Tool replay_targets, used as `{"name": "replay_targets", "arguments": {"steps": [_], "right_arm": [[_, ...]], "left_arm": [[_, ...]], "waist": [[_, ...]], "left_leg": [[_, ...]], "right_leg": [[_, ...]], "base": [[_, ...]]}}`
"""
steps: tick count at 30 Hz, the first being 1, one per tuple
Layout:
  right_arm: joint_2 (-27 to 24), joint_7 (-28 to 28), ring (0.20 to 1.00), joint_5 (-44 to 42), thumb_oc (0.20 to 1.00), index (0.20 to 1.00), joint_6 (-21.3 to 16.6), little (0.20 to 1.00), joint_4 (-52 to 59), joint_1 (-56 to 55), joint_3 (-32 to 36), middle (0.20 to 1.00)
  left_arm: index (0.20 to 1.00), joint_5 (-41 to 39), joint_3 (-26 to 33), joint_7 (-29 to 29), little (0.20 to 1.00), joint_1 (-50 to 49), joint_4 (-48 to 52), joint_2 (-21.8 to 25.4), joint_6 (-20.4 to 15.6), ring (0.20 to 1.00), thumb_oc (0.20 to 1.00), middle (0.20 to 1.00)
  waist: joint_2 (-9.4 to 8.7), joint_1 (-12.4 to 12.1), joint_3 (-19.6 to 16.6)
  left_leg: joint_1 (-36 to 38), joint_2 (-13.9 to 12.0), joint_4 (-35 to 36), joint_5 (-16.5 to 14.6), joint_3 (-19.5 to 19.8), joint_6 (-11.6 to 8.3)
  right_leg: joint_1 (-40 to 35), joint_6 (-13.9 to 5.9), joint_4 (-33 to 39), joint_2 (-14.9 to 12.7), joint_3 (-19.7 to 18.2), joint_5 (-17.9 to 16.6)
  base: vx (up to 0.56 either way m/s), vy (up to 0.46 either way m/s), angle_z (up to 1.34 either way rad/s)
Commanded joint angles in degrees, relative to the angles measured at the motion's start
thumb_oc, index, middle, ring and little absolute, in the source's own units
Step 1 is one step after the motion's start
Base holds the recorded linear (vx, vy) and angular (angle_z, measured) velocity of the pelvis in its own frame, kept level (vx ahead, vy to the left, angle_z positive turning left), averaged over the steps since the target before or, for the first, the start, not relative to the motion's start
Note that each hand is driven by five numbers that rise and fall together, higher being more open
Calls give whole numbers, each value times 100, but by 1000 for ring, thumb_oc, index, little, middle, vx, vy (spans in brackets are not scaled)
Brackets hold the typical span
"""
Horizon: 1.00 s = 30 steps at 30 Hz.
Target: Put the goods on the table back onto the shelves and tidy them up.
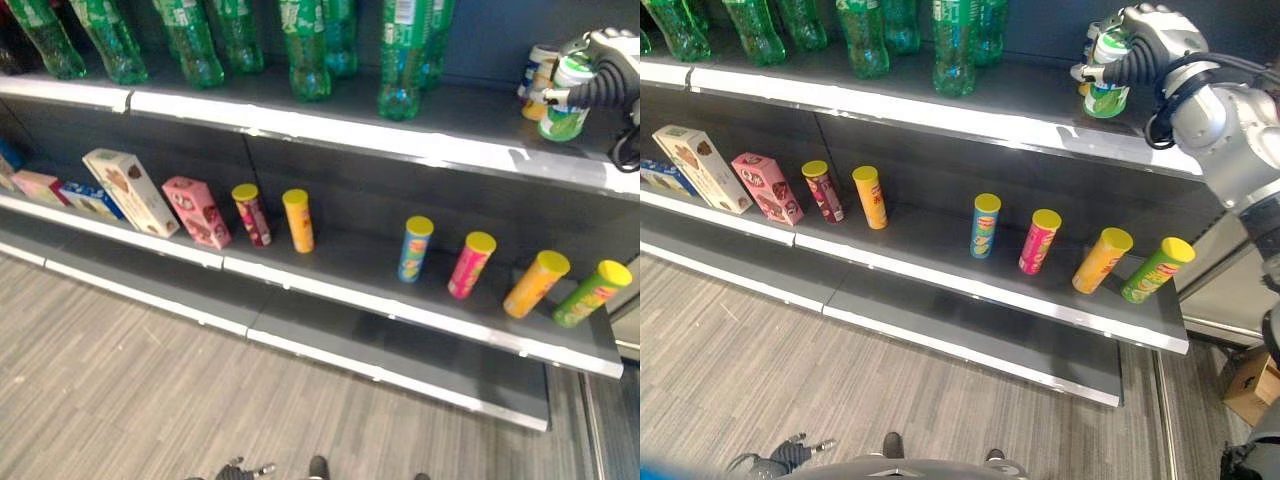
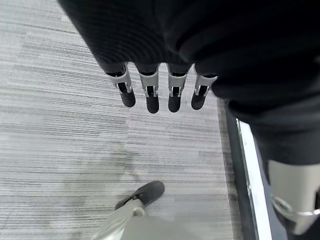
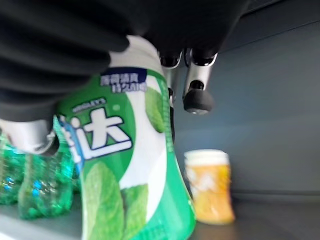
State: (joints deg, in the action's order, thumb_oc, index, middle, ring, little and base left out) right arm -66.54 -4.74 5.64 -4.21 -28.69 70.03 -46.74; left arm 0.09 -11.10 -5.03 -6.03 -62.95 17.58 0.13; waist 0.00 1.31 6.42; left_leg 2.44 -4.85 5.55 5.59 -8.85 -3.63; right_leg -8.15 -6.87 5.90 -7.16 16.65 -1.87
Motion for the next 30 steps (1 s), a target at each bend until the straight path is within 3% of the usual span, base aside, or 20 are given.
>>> {"name": "replay_targets", "arguments": {"steps": [1, 12, 30], "right_arm": [[-124, -193, 200, 170, 200, 200, 66, 200, -300, 493, -250, 200], [52, -244, 200, 213, 200, 200, 167, 200, -702, 415, -109, 200], [932, -424, 200, 111, 200, 200, 374, 200, -2345, 764, 112, 200]], "left_arm": [[1000, -133, -166, -149, 1000, 296, -176, 229, -95, 1000, 1000, 1000], [1000, -133, -145, -200, 1000, 313, -295, 234, -65, 1000, 1000, 1000], [1000, -308, -307, -171, 1000, 289, -280, 244, -84, 1000, 1000, 1000]], "waist": [[-335, -206, -42], [-338, -237, -49], [-295, -406, -65]], "left_leg": [[325, -372, -191, -606, -30, -504], [336, -397, -249, -638, 5, -502], [318, -373, -223, -637, 120, -486]], "right_leg": [[50, -216, -129, -224, -54, 434], [2, -210, -156, -229, 19, 472], [-55, -196, -170, -217, 152, 506]], "base": [[0, 0, 0], [17, -18, 0], [4, -8, 4]]}}
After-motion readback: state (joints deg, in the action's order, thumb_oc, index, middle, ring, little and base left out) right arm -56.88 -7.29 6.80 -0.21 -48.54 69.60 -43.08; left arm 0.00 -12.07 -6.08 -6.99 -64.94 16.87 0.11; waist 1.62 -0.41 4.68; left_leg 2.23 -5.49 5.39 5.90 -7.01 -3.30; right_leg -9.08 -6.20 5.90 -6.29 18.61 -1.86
